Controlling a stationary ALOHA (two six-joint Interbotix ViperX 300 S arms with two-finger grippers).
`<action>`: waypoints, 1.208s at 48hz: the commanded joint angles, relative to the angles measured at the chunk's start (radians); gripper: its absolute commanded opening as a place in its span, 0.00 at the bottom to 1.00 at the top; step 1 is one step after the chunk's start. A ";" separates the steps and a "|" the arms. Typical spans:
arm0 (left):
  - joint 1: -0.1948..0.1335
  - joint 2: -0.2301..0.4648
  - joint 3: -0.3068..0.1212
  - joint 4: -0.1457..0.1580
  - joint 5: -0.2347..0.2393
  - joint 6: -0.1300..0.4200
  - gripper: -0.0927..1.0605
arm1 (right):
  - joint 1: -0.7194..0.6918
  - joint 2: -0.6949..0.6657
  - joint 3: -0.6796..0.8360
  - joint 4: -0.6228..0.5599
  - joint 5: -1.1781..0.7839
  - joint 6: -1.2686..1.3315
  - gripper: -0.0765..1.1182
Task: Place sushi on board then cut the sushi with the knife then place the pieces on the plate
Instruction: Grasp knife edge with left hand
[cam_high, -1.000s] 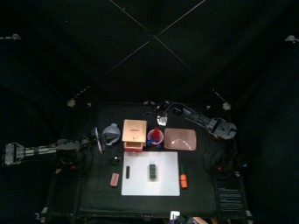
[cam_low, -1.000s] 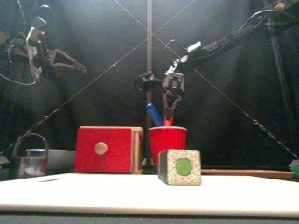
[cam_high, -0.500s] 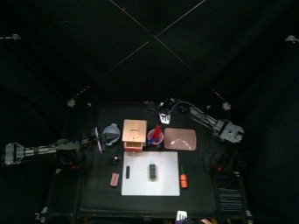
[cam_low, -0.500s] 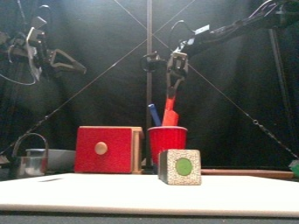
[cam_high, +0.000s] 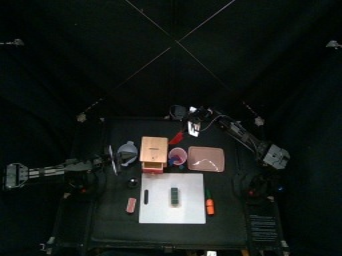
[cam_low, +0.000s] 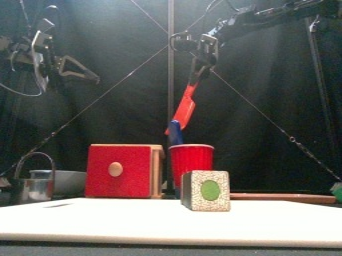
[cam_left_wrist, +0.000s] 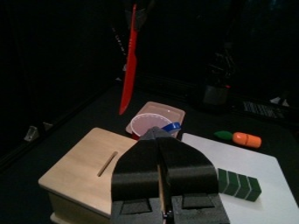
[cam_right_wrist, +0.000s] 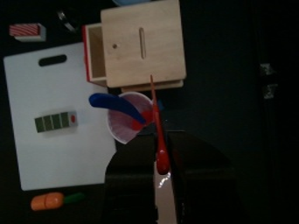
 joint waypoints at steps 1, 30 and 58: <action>-0.003 0.014 -0.031 0.029 -0.006 0.000 0.20 | 0.020 -0.098 0.110 0.061 -0.117 -0.006 0.35; -0.044 0.018 -0.035 0.074 -0.009 -0.003 0.28 | 0.365 -0.471 0.884 0.164 -1.236 -0.037 0.36; -0.054 0.298 -0.130 0.074 -0.137 0.000 0.97 | 0.474 -0.451 0.931 0.161 -1.368 0.006 0.36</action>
